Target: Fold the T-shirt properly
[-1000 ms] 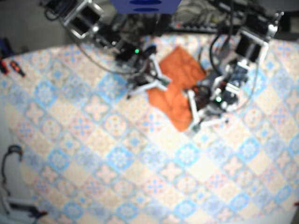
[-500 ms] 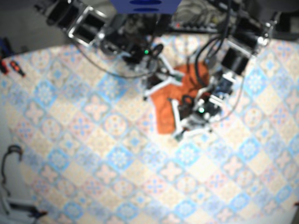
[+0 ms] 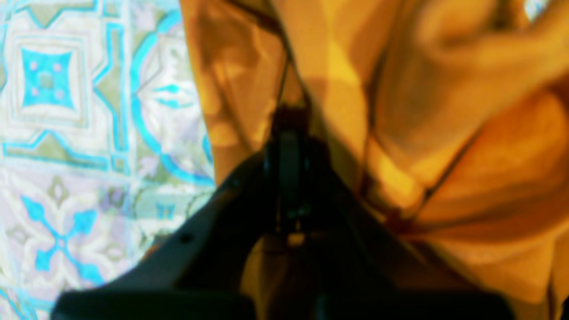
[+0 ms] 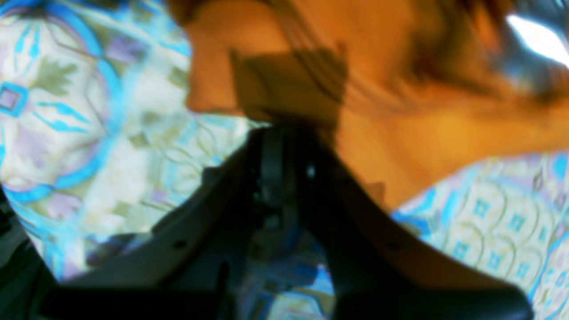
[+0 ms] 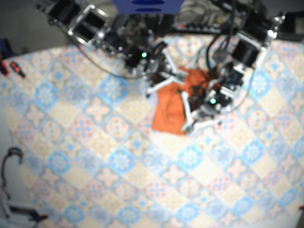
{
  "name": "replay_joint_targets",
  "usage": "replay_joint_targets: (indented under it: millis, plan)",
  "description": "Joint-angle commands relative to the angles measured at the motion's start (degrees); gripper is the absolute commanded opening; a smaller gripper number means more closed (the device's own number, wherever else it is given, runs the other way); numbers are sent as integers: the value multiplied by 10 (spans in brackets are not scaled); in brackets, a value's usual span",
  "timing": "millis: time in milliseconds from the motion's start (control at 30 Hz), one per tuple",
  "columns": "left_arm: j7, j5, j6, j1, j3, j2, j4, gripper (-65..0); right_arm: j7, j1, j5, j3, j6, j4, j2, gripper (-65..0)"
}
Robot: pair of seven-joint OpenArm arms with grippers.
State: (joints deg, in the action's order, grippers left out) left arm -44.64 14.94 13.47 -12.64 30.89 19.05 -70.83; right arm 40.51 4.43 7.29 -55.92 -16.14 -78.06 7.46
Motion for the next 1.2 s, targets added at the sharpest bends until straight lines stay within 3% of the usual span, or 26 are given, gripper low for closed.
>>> replay_joint_targets:
  millis: [0,233,633,733,867,1033,1167]
  plan:
    - [1,-3,-1,1,-3,15,-22,-650,25,5,19,15,7,-1,11,-599]
    - [4,-5,-1,31,-46,31,-89,-650,-7,-19,20,113,7,-7,23,-598]
    - [2,-5,-1,32,-48,31,-129,-650,-5,-20,20,125,7,-22,23,-598]
    - [-8,-3,-1,39,-49,46,-148,-650,-4,-22,20,139,7,-41,23,-598]
    - [-9,-5,-1,56,-54,58,-174,-650,-4,-39,20,201,7,-72,28,-598]
    - [-9,0,-1,106,-117,73,-224,-650,-4,-82,20,284,7,-137,31,-598]
    - [-9,0,-1,168,-176,104,-293,-650,-4,-134,20,343,7,-204,45,-598]
